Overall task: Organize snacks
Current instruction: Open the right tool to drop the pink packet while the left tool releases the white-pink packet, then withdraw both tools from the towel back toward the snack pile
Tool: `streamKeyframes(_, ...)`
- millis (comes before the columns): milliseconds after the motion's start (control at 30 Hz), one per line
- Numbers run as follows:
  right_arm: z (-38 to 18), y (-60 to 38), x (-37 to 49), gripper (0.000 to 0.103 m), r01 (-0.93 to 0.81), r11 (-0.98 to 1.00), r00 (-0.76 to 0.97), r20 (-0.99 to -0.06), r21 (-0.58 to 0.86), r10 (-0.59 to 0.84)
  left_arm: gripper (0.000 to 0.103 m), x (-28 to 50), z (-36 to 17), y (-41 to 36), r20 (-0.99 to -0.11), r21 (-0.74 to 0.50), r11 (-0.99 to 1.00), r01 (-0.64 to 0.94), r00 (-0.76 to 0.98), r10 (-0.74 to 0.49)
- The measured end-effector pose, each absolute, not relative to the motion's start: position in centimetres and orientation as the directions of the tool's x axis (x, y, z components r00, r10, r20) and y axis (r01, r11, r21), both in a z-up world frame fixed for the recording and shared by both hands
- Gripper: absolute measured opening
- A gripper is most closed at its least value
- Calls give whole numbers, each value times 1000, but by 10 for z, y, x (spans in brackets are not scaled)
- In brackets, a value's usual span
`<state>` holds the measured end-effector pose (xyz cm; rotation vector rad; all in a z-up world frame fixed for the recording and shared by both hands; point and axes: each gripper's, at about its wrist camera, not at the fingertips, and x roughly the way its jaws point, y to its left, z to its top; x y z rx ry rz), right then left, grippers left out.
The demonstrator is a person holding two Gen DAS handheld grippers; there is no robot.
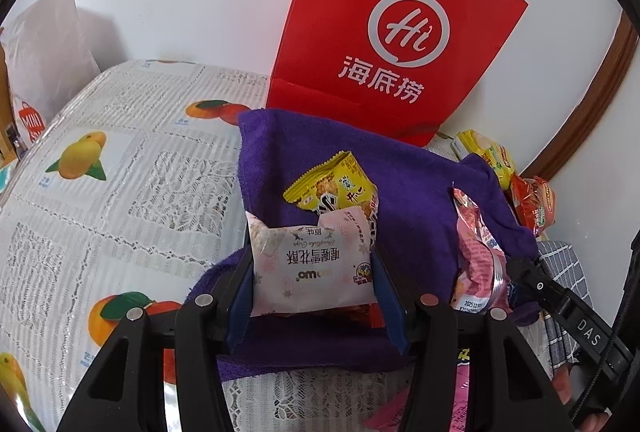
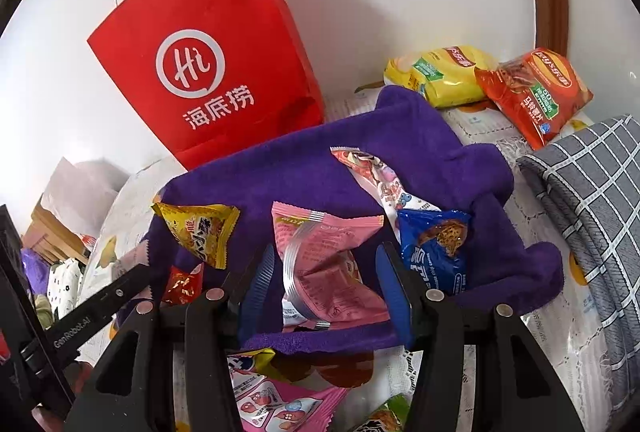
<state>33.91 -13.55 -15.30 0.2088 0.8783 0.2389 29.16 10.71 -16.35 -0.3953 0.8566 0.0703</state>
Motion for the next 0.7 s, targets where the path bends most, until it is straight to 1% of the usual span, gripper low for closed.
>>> streamKeyframes(267,-152,-139,340,53,-113,948,613,-730,297,302,57,292,-165,108,-749,-337,917,-215,651,-123)
streamKeyframes(367,-152,-139,339,53,-114,946,613,-728,302,306,63,293,-165,109,-747,-352,912,-209,649,-140)
streamKeyframes(700,-151,-136,337,53,-127,949,617,-726,289,304,69,292,-166,116,-727,-436,878,-197,652,-215)
